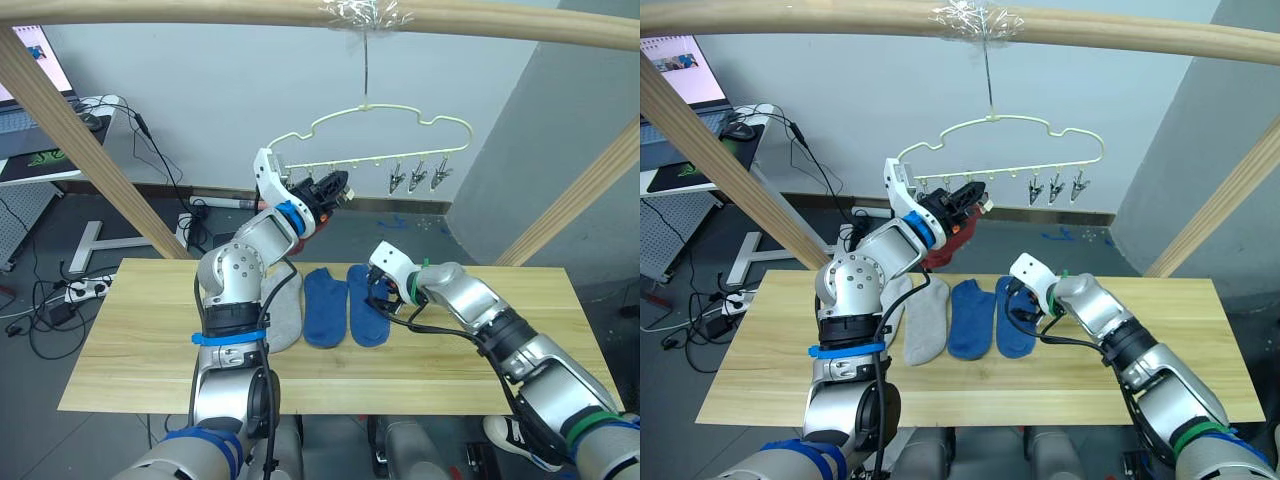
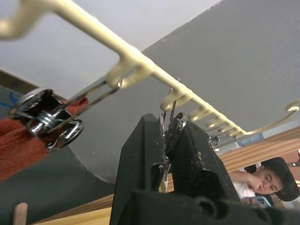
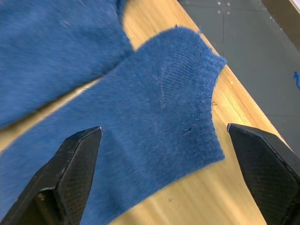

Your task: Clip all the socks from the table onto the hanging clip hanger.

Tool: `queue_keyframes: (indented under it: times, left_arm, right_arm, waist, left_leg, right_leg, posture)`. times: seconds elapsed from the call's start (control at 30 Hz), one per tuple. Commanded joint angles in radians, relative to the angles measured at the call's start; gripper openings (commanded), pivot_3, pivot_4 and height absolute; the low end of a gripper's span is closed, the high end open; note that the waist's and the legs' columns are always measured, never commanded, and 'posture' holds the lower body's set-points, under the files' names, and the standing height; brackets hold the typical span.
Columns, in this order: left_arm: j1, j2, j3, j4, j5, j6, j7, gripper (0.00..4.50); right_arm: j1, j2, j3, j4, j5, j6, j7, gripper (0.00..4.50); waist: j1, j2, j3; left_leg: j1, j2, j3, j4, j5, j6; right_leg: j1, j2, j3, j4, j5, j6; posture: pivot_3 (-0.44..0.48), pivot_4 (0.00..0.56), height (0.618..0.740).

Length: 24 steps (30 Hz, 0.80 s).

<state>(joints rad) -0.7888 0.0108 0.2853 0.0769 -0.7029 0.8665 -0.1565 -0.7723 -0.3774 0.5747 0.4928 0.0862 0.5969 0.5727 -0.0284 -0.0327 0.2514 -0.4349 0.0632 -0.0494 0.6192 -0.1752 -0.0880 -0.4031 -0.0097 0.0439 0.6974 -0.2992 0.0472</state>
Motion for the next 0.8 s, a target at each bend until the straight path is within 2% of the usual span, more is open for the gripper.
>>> queue_keyframes:
  times: [0.03, 0.23, 0.43, 0.53, 0.8]
  left_arm:
    - [0.000, -0.001, -0.011, -0.060, -0.018, -0.003, 0.009, 0.23]
    - [0.001, 0.001, -0.013, -0.068, -0.021, -0.004, 0.020, 0.23]
    - [0.000, 0.000, -0.009, -0.069, -0.024, -0.001, 0.027, 0.23]
    - [-0.003, 0.001, -0.005, -0.062, -0.028, -0.001, 0.031, 0.23]
    - [-0.002, 0.000, 0.004, -0.061, -0.036, 0.002, 0.036, 0.23]
  right_arm:
    - [-0.026, 0.036, -0.030, 0.086, -0.048, -0.057, 0.036, 4.50]
    - [-0.033, 0.102, -0.058, 0.204, -0.092, -0.046, 0.080, 4.50]
    - [-0.017, 0.096, -0.060, 0.214, -0.167, -0.086, 0.096, 4.50]
    - [-0.013, 0.098, -0.072, 0.214, -0.183, -0.077, 0.102, 3.89]
    - [0.005, 0.097, -0.090, 0.194, -0.201, -0.054, 0.130, 1.14]
  waist:
    - [0.001, 0.000, 0.000]
    - [0.001, 0.000, 0.000]
    - [0.002, 0.000, 0.000]
    - [0.003, 0.000, 0.000]
    - [0.004, 0.000, 0.000]
  left_leg:
    - [0.000, 0.000, 0.000, 0.000, 0.000, 0.000]
    - [0.001, 0.000, 0.000, 0.000, 0.000, 0.000]
    - [0.001, 0.000, 0.000, 0.000, 0.000, 0.000]
    - [0.001, 0.000, 0.000, 0.000, 0.000, 0.000]
    - [0.002, 0.000, 0.000, 0.000, 0.000, 0.000]
  right_leg:
    - [0.000, 0.000, 0.000, 0.000, 0.000, 0.000]
    - [0.000, 0.000, 0.000, 0.001, 0.000, 0.000]
    - [0.001, 0.000, 0.000, 0.001, 0.000, 0.000]
    - [0.001, 0.000, 0.000, 0.001, 0.000, 0.000]
    - [0.002, 0.000, 0.000, 0.001, 0.001, 0.001]
  posture:
    - [0.051, 0.204, 0.740]
    - [0.070, 0.205, 0.740]
    - [0.075, 0.205, 0.740]
    - [0.075, 0.205, 0.740]
    - [0.071, 0.208, 0.740]
